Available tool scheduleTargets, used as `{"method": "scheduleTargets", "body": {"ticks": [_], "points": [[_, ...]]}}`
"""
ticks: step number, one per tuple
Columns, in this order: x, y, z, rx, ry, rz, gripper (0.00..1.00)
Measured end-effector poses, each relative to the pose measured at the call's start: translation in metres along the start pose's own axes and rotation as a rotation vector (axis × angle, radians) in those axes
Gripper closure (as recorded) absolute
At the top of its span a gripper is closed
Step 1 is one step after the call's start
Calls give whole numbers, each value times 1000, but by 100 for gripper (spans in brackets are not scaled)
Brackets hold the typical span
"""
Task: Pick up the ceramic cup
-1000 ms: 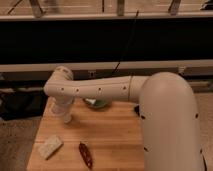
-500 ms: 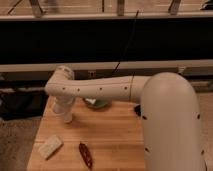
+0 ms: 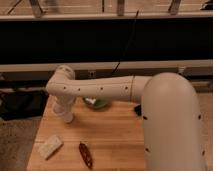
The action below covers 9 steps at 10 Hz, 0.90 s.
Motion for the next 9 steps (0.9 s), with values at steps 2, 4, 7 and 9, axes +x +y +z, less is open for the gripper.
{"method": "scheduleTargets", "body": {"ticks": [2, 4, 7, 9], "points": [[2, 1, -1, 0, 1, -4, 99], [3, 2, -1, 0, 2, -9, 99], [5, 3, -1, 0, 4, -20, 99], [6, 4, -1, -1, 5, -27, 99]]}}
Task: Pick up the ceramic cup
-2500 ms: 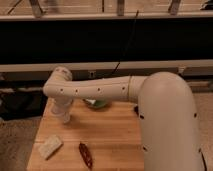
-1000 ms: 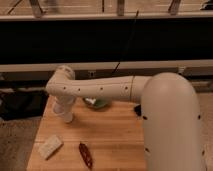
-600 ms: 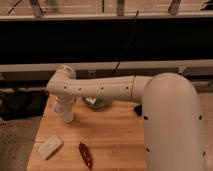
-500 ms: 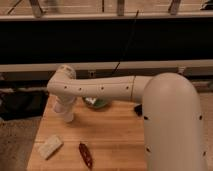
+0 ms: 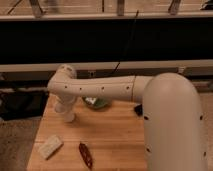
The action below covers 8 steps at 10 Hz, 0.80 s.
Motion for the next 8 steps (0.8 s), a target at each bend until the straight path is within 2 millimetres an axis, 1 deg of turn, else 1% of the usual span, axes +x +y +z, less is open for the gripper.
{"method": "scheduleTargets", "body": {"ticks": [8], "points": [[3, 2, 1, -2, 5, -27, 99]]}}
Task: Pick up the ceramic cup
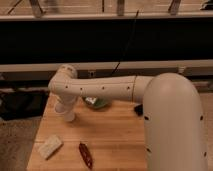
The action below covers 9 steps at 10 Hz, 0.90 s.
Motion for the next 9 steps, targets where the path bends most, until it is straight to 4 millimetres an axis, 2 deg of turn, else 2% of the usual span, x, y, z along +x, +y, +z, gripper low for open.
{"method": "scheduleTargets", "body": {"ticks": [9], "points": [[3, 2, 1, -1, 6, -30, 99]]}}
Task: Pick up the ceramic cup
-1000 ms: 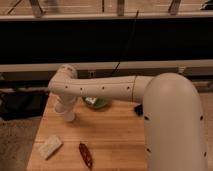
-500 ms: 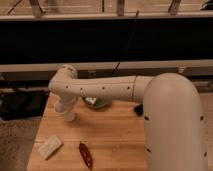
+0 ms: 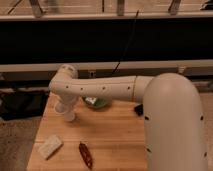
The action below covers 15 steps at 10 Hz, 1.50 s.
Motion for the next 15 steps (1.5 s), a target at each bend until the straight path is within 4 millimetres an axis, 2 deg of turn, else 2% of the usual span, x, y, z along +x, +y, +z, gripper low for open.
{"method": "scheduleTargets", "body": {"ticks": [10, 15], "points": [[3, 1, 0, -2, 8, -25, 99], [11, -9, -35, 13, 19, -4, 99]]}}
